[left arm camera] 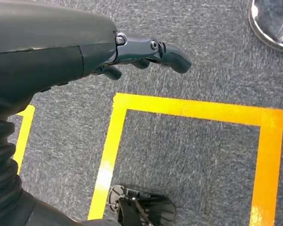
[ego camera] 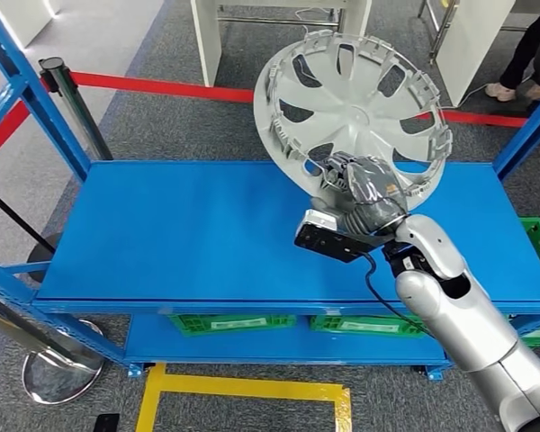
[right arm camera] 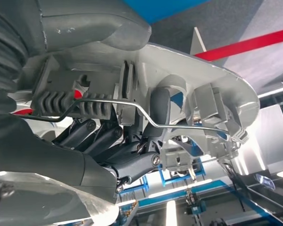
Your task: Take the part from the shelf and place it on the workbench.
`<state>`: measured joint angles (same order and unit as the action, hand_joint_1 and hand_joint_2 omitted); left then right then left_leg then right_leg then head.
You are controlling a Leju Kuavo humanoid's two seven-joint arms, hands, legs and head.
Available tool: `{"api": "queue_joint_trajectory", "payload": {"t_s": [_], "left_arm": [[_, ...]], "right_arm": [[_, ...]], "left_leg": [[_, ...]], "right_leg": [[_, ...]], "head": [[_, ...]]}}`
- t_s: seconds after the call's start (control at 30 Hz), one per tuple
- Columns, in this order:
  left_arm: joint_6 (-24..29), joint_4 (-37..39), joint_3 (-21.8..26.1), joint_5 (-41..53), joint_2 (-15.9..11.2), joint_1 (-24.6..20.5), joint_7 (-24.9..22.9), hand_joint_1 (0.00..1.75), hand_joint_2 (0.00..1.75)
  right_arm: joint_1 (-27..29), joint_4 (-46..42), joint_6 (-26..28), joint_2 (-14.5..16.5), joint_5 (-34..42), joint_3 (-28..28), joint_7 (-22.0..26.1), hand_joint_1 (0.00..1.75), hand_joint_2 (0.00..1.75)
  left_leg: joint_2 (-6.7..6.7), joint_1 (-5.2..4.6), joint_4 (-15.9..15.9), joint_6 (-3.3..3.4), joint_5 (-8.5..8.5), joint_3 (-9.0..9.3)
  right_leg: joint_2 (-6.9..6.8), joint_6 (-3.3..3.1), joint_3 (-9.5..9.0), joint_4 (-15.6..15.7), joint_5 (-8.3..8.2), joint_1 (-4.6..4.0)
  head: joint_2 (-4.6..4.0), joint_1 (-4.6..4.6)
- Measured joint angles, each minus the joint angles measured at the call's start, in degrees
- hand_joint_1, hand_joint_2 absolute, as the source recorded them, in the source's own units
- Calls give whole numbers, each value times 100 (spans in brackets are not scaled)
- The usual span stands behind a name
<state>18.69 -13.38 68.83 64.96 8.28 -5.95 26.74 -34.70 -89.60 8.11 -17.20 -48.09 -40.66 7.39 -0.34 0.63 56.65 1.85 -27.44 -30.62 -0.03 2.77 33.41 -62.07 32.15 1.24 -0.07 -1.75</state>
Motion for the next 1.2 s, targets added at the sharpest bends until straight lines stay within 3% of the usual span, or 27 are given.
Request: {"api": "queue_joint_trajectory", "payload": {"t_s": [0.07,0.1,0.13,0.17,0.2,0.27,0.3,0.43,0.5,0.57,0.6,0.63,0.67,0.77,0.83,0.9,0.97,1.03,1.1,1.13,1.17,1.2], "left_arm": [[1,0,2,-2,9,-7,-2,0,175],[3,0,4,-5,15,-8,-5,0,175],[6,0,8,-10,23,-9,-10,0,175],[10,0,14,-17,30,-10,-20,0,175],[17,1,20,-25,36,-11,-31,0,175],[34,1,31,-47,40,-21,-66,0,175],[49,1,36,-60,38,-28,-81,0,175],[116,0,85,-106,45,-33,-109,0,175],[133,1,119,-120,50,-40,-114,0,175],[138,1,131,-120,57,-45,-120,0,175],[138,2,134,-120,61,-45,-122,0,175],[138,1,136,-120,64,-45,-126,0,175],[140,1,138,-120,65,-47,-130,0,175],[176,0,141,-120,60,-74,-151,0,175],[211,0,142,-122,48,-96,-158,0,175],[233,0,142,-129,42,-93,-161,0,175],[250,0,143,-136,44,-87,-168,0,175],[268,0,145,-138,52,-95,-178,0,175],[283,0,146,-140,71,-98,-180,0,175],[288,0,146,-140,81,-97,-180,0,175],[296,0,146,-140,89,-96,-180,0,175],[302,0,146,-140,94,-95,-180,0,175]], "right_arm": [[22,9,20,3,-1,-3,5,175,175],[46,15,34,5,-2,-3,8,175,175],[73,22,51,6,-2,1,11,175,175],[99,27,76,6,-3,11,10,175,175],[122,30,111,6,-4,28,10,175,175],[165,29,207,11,-8,79,15,175,175],[186,28,258,17,-13,106,20,175,175],[302,25,391,45,-50,212,37,175,175],[332,25,395,63,-61,258,37,175,175],[349,25,400,75,-68,281,38,175,175],[358,25,402,76,-72,285,39,175,175],[365,25,404,77,-74,285,43,175,175],[369,25,404,78,-74,285,49,175,175],[376,23,414,88,-69,304,119,175,175],[384,22,437,102,-62,330,181,175,175],[395,11,461,117,-55,341,226,175,175],[406,-9,472,125,-44,364,263,175,175],[407,-25,485,125,-32,400,290,175,175],[408,-37,493,126,-18,418,314,175,175],[414,-40,492,126,-9,422,323,175,175],[419,-41,490,126,-1,425,331,175,175],[421,-41,486,126,5,426,335,175,175]], "left_leg": [[7,-8,-5,15,18,-8],[6,-8,1,13,16,-10],[1,-5,11,8,12,-10],[-8,1,28,-8,1,-10],[-19,11,60,-37,-18,-11],[-42,13,168,-118,-75,-63],[-49,6,230,-157,-91,-115],[-46,3,364,-258,-145,-262],[-30,10,727,-292,-441,-401],[-18,6,1469,-294,-865,-669],[-18,-1,1788,-276,-1000,-775],[-18,-16,1934,-245,-1031,-803],[-19,-40,1861,-199,-956,-731],[-11,-173,745,-12,-504,-98],[-1,-254,268,53,-374,128],[1,-288,182,67,-273,99],[25,-266,41,83,-93,62],[50,-227,-68,95,93,-35],[55,-213,-72,101,224,-192],[58,-203,-58,92,277,-271],[61,-189,-38,77,327,-356],[63,-168,-5,55,373,-446]], "right_leg": [[4,11,399,-781,282,-3],[4,22,569,-1074,330,0],[2,32,657,-1170,266,7],[-1,40,633,-1019,83,19],[-5,53,523,-685,-168,38],[3,64,270,-51,-478,55],[12,41,209,99,-510,49],[29,-119,263,102,-486,30],[16,-205,296,117,-523,32],[4,-270,342,120,-564,-7],[0,-295,368,120,-585,-34],[-2,-316,397,120,-609,-61],[-2,-329,428,120,-636,-85],[-5,-328,518,128,-745,-117],[-19,-285,558,146,-832,-97],[-29,-217,580,203,-946,-67],[-8,-169,659,190,-873,-67],[13,-133,823,-211,-407,-76],[10,-80,942,-903,39,-62],[7,-51,933,-1143,82,-52],[5,-20,854,-1227,15,-40],[1,13,677,-1102,-128,-24]], "head": [[0,-15],[0,-17],[0,-17],[0,-18],[0,-19],[0,-24],[0,-28],[0,4],[0,29],[0,45],[0,46],[0,45],[0,44],[0,41],[0,40],[0,44],[0,42],[0,28],[0,21],[0,22],[0,22],[0,22]]}}
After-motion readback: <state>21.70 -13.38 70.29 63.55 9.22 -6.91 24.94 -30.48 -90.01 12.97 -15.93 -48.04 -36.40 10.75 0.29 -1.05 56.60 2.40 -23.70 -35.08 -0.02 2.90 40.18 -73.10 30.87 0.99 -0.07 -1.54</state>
